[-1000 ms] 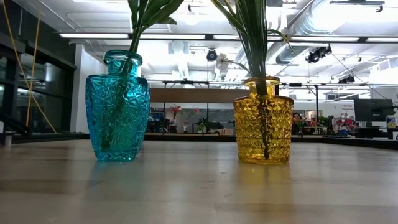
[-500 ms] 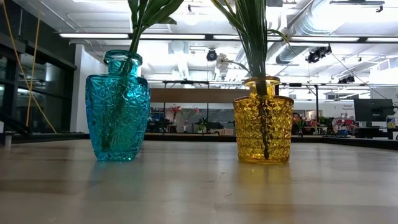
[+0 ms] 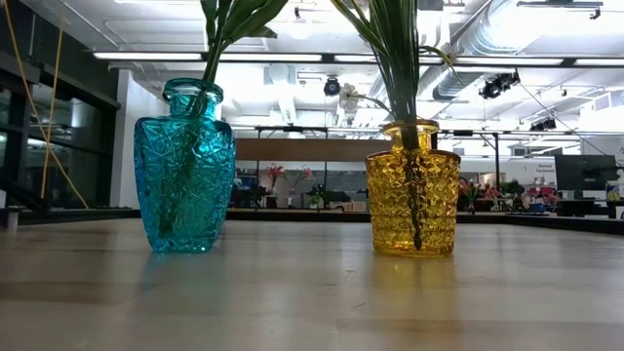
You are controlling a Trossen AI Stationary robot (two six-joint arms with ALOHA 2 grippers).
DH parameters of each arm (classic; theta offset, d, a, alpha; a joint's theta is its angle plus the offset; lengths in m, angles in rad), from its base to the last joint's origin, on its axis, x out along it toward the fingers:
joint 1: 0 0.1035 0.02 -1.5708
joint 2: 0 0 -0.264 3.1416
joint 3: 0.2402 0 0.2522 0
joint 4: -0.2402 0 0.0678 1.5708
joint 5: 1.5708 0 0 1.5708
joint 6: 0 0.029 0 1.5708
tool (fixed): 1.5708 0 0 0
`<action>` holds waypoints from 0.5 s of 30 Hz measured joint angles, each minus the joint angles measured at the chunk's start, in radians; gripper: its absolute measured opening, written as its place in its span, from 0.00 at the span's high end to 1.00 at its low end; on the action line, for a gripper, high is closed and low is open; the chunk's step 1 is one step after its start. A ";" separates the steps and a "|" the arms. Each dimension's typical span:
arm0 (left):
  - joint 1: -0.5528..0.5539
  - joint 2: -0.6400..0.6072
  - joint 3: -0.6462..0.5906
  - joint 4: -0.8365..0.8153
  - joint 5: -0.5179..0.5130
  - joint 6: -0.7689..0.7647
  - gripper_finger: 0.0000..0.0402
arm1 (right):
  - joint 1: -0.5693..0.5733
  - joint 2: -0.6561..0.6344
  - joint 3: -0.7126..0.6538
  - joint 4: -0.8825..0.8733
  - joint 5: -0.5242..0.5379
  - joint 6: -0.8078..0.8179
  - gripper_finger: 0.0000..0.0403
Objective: Pick and place flowers into a vace then onto a shelf
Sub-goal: Put the red flowers into the yellow vase
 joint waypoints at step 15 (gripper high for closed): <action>0.088 0.000 0.000 0.000 0.135 0.000 0.94 | -0.097 -0.001 -0.216 0.380 -0.137 0.020 0.72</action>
